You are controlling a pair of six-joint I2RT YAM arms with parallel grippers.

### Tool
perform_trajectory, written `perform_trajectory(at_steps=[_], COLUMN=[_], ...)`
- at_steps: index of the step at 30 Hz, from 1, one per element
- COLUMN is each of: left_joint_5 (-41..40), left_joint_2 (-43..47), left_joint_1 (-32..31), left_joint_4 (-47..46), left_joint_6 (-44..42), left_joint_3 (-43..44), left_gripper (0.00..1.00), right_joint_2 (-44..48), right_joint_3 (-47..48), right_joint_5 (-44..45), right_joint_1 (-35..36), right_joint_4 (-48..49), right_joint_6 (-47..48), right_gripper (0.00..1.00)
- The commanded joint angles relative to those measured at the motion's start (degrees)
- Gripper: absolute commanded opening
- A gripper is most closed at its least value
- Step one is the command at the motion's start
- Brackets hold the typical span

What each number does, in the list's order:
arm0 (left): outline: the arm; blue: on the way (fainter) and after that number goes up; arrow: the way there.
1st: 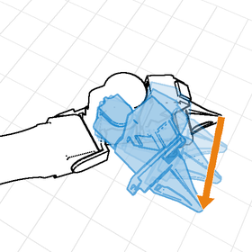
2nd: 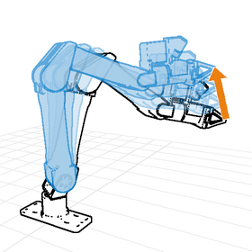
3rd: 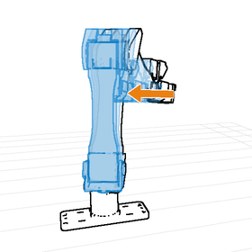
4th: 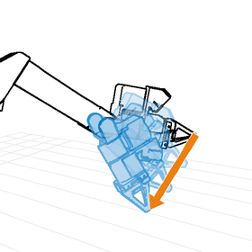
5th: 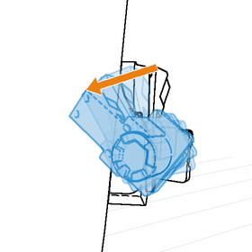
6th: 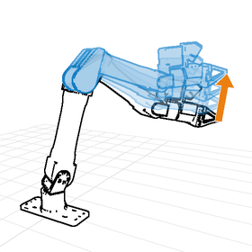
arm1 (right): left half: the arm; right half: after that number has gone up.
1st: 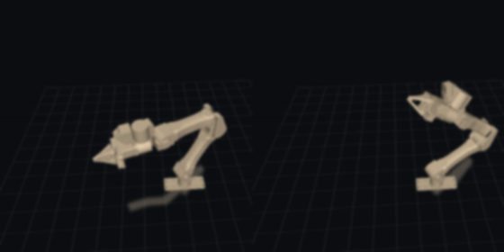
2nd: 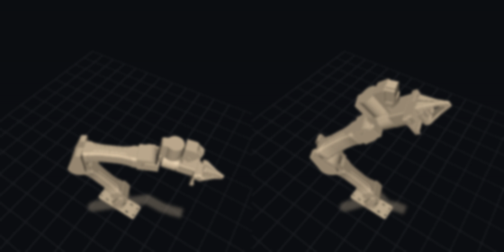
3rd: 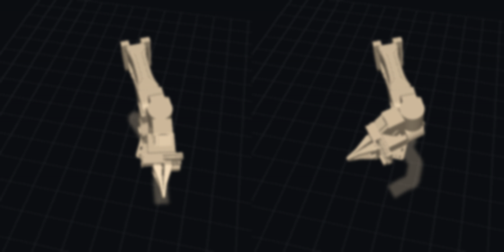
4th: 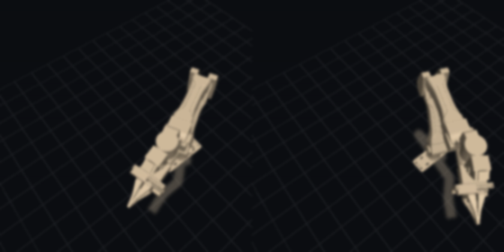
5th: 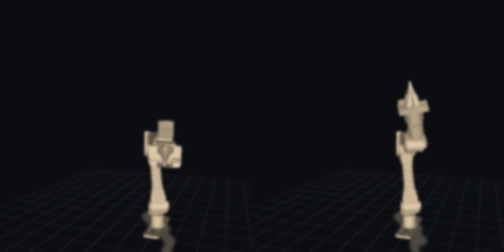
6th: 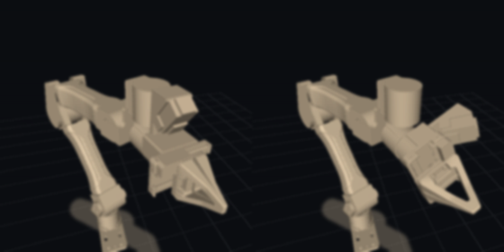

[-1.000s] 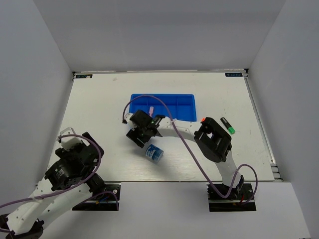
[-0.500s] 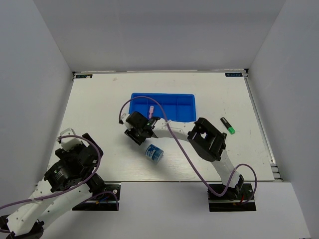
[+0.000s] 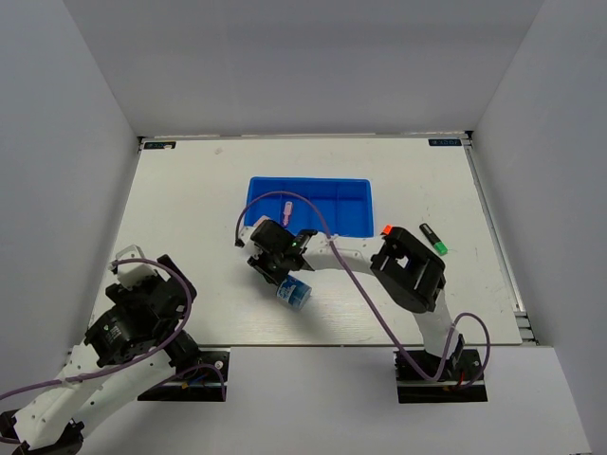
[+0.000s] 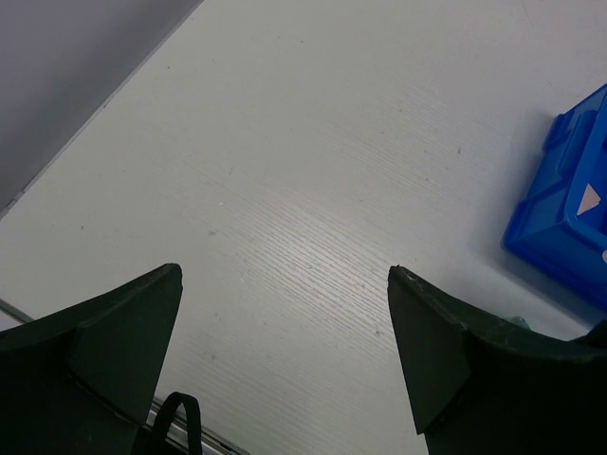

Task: Sort the stationery into containers
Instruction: Pick up the stationery from the center of the board, then place the stationery in the storage box.

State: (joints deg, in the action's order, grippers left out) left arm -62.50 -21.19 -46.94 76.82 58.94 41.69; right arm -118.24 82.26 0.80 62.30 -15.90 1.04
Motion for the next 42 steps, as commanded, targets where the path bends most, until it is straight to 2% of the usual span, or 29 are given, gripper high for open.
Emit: perform_trajectory(at_steps=[1, 7, 11, 13, 14, 15, 17, 18, 20, 21, 23, 25, 30, 35, 36, 40, 42], left_joint_5=[0.1, 0.97, 2.38, 5.18, 6.15, 8.25, 12.12, 15.88, 18.45, 22.38, 25.13, 29.79, 36.2, 37.45, 37.63, 39.2, 39.73], left_joint_2=[0.18, -0.08, -0.69, -1.13, -1.66, -2.44, -4.54, -5.61, -8.15, -10.08, -12.63, -15.1, -17.22, -17.48, -17.48, -18.09, -18.62], left_joint_1=[0.18, 0.27, 0.18, 0.18, 0.27, 0.09, 0.27, 0.27, 0.27, 0.27, 0.27, 0.27, 0.18, 0.18, 0.09, 0.09, 0.18], left_joint_4=[5.27, 3.52, 1.33, -1.21, -3.93, -6.48, -11.39, -12.38, -15.88, -16.78, -19.58, -20.91, -26.09, -26.63, -26.8, -27.07, -27.68], left_joint_6=[-0.75, -2.15, -4.17, -6.63, -10.56, -11.64, -16.54, -17.36, -20.85, -21.66, -23.33, -25.35, -26.16, -25.19, -25.1, -24.84, -24.75], left_joint_3=[-0.21, -0.56, -0.47, -0.65, -1.0, -1.26, -1.7, -1.79, -1.88, -1.7, -1.61, -1.7, -3.37, -4.6, -4.6, -5.13, -5.39], left_gripper=[0.99, 0.99, 0.99, 0.99, 0.99, 0.99, 0.99, 0.99, 0.95, 0.9, 0.83, 0.77, 0.77, 0.78, 0.78, 0.79, 0.81], right_joint_2=[4.32, 11.7, 13.38, 14.08, 14.43, 15.39, 16.19, 16.63, 16.9, 16.72, 15.5, 13.49, 7.16, -0.39, -1.11, -4.37, -4.72], right_joint_3=[-2.1, 0.87, 4.13, 4.93, 5.36, 5.37, 4.84, 4.67, 4.66, 4.84, 6.41, 8.17, 16.15, 23.98, 26.44, 29.1, 28.84], right_joint_5=[-6.57, -11.08, -8.72, -2.66, -1.25, 5.03, 10.94, 14.72, 19.31, 21.42, 23.37, 22.76, 18.99, 13.54, 12.92, 8.45, 6.6], right_joint_1=[0.89, 0.98, 0.71, 0.54, 0.19, 0.01, -0.86, -1.22, -3.06, -4.37, -6.13, -8.07, -12.29, -15.37, -15.63, -18.09, -18.7], right_joint_4=[-3.96, -7.03, -8.53, -9.23, -9.15, -8.45, -6.26, -5.64, -3.27, -2.74, -2.73, -3.52, -7.38, -10.37, -13.51, -16.18, -16.53], right_joint_6=[1.42, 3.96, 5.99, 7.39, 8.01, 8.88, 9.77, 10.29, 11.26, 11.44, 11.36, 11.27, 8.64, 5.47, 3.2, -0.6, -3.23], right_gripper=[0.12, 0.06, 0.05, 0.04, 0.04, 0.04, 0.04, 0.0, 0.0, 0.0, 0.0, 0.0, 0.0, 0.0, 0.0, 0.09, 0.22])
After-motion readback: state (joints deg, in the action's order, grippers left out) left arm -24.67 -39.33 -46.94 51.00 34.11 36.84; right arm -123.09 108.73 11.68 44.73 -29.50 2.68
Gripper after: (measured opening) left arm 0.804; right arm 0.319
